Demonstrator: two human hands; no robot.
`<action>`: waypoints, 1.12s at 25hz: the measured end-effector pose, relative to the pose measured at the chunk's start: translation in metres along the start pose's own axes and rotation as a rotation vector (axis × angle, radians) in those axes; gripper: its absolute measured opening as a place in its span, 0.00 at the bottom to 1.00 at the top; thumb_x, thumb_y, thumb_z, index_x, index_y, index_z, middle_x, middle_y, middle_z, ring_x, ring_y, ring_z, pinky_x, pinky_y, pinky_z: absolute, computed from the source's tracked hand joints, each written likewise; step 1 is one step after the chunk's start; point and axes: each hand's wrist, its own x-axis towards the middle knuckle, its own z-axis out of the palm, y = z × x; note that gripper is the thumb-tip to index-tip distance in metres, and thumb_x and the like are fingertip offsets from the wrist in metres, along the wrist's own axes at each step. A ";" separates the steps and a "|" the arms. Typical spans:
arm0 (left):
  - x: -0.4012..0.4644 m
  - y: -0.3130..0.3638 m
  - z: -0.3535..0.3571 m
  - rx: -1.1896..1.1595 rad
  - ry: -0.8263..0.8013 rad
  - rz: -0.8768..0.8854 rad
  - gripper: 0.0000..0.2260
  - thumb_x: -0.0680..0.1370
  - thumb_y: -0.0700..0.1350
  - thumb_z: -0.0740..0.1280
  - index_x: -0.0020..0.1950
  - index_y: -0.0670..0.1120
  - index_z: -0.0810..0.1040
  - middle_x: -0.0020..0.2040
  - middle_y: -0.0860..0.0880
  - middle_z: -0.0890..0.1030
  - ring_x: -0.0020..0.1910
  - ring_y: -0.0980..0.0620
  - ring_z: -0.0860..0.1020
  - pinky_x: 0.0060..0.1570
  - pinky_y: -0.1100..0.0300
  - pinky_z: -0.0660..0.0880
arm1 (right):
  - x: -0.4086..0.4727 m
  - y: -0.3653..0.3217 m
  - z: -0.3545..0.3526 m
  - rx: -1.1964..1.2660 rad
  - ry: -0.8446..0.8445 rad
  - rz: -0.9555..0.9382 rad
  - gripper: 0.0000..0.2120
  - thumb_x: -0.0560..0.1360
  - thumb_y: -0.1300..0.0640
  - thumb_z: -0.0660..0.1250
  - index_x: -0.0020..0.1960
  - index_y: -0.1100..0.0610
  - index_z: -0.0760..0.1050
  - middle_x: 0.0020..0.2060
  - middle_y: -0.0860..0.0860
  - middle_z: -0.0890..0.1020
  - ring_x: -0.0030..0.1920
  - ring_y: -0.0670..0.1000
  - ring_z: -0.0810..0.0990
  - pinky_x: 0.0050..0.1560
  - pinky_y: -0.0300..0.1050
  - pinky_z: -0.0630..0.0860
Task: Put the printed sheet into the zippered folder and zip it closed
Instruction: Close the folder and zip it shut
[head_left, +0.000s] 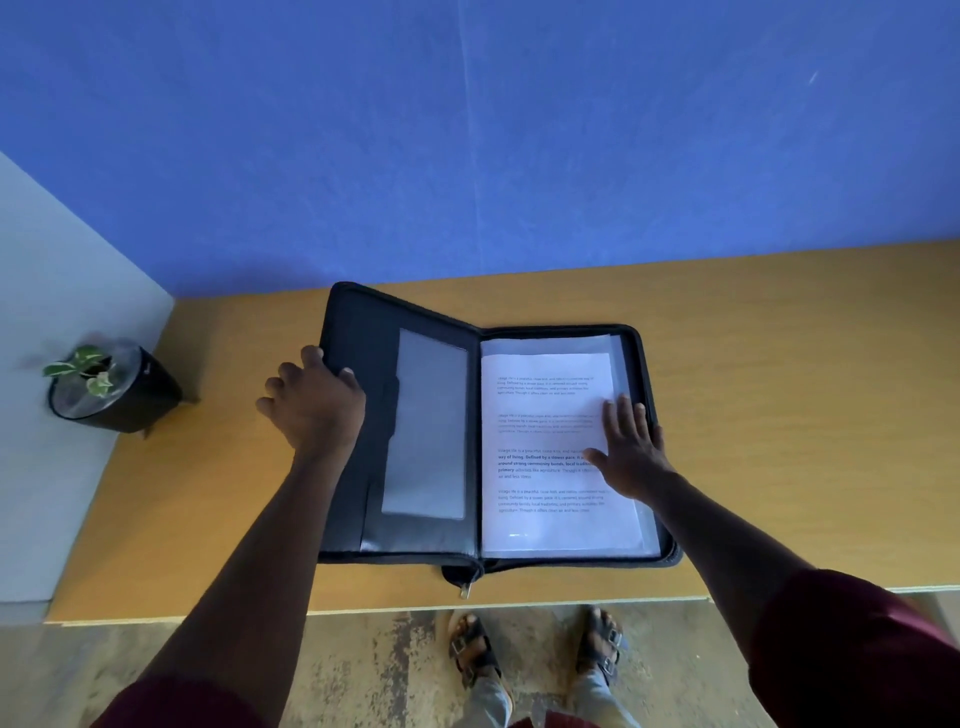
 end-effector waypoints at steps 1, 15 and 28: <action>-0.001 0.007 -0.009 -0.002 0.019 0.017 0.18 0.79 0.50 0.64 0.66 0.44 0.71 0.58 0.36 0.78 0.58 0.34 0.74 0.56 0.43 0.68 | -0.001 0.001 0.000 -0.015 0.007 -0.014 0.41 0.81 0.38 0.54 0.80 0.55 0.33 0.79 0.56 0.34 0.79 0.59 0.35 0.78 0.59 0.43; -0.049 0.112 -0.066 -0.251 -0.037 0.199 0.15 0.79 0.48 0.62 0.66 0.48 0.69 0.45 0.43 0.80 0.43 0.40 0.79 0.39 0.53 0.72 | 0.001 0.040 -0.016 -0.105 0.074 -0.177 0.40 0.80 0.39 0.57 0.81 0.52 0.39 0.80 0.54 0.38 0.80 0.57 0.37 0.78 0.60 0.42; -0.105 0.226 -0.030 -0.250 -0.405 0.305 0.11 0.76 0.51 0.64 0.43 0.43 0.75 0.46 0.46 0.80 0.40 0.44 0.80 0.35 0.58 0.70 | 0.001 0.117 -0.033 -0.012 0.118 -0.152 0.34 0.83 0.49 0.56 0.81 0.54 0.40 0.80 0.53 0.40 0.80 0.57 0.41 0.78 0.59 0.46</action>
